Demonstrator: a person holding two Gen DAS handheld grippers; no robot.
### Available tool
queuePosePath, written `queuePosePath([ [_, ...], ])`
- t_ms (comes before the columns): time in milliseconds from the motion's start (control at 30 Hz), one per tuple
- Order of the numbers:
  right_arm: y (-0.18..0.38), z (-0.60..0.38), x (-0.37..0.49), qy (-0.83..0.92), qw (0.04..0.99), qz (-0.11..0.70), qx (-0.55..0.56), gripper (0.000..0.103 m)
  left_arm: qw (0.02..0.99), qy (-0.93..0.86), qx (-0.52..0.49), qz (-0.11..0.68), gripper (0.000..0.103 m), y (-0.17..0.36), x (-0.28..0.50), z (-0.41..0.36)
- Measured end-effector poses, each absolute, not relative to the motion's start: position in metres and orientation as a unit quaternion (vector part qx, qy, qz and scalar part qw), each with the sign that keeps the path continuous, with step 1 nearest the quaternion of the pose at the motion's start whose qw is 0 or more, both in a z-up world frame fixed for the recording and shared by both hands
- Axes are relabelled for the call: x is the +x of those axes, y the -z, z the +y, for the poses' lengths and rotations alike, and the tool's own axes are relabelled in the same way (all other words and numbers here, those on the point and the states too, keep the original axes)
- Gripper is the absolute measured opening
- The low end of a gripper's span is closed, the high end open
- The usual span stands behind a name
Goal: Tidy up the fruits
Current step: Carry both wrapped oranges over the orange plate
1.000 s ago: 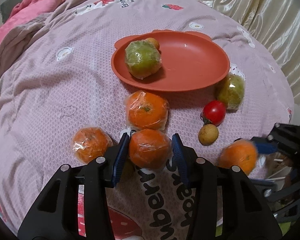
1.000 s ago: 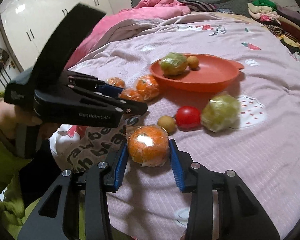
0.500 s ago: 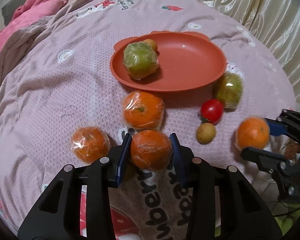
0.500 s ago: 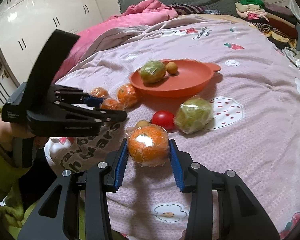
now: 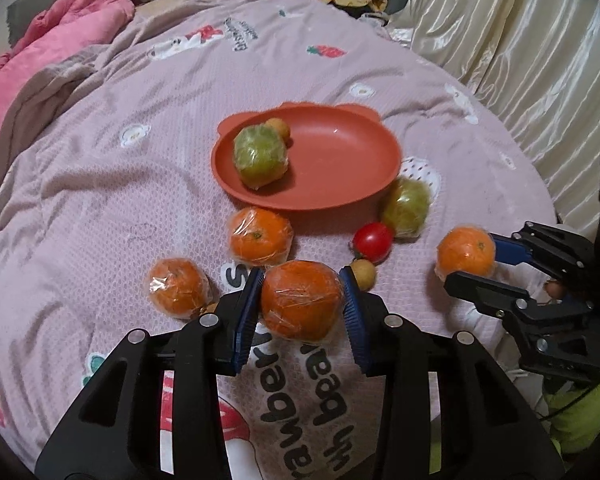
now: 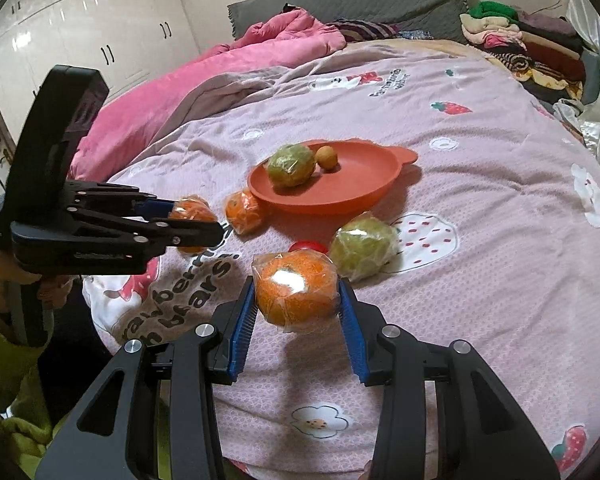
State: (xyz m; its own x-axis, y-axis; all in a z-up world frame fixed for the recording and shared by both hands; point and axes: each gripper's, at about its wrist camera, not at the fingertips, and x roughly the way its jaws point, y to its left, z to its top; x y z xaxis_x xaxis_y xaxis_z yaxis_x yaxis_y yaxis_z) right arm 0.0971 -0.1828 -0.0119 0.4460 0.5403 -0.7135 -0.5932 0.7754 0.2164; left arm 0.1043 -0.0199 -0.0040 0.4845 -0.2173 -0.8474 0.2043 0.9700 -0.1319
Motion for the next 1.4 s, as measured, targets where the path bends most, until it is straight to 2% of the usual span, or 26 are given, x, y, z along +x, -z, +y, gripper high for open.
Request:
queuePosePath([
  [1400, -0.035, -0.205, 0.133, -0.335, 0.869, 0.362, -0.044, 0.039, 0.873, 0.121, 0.004, 0.472, 0.031, -0.031, 0.121, -0.037],
])
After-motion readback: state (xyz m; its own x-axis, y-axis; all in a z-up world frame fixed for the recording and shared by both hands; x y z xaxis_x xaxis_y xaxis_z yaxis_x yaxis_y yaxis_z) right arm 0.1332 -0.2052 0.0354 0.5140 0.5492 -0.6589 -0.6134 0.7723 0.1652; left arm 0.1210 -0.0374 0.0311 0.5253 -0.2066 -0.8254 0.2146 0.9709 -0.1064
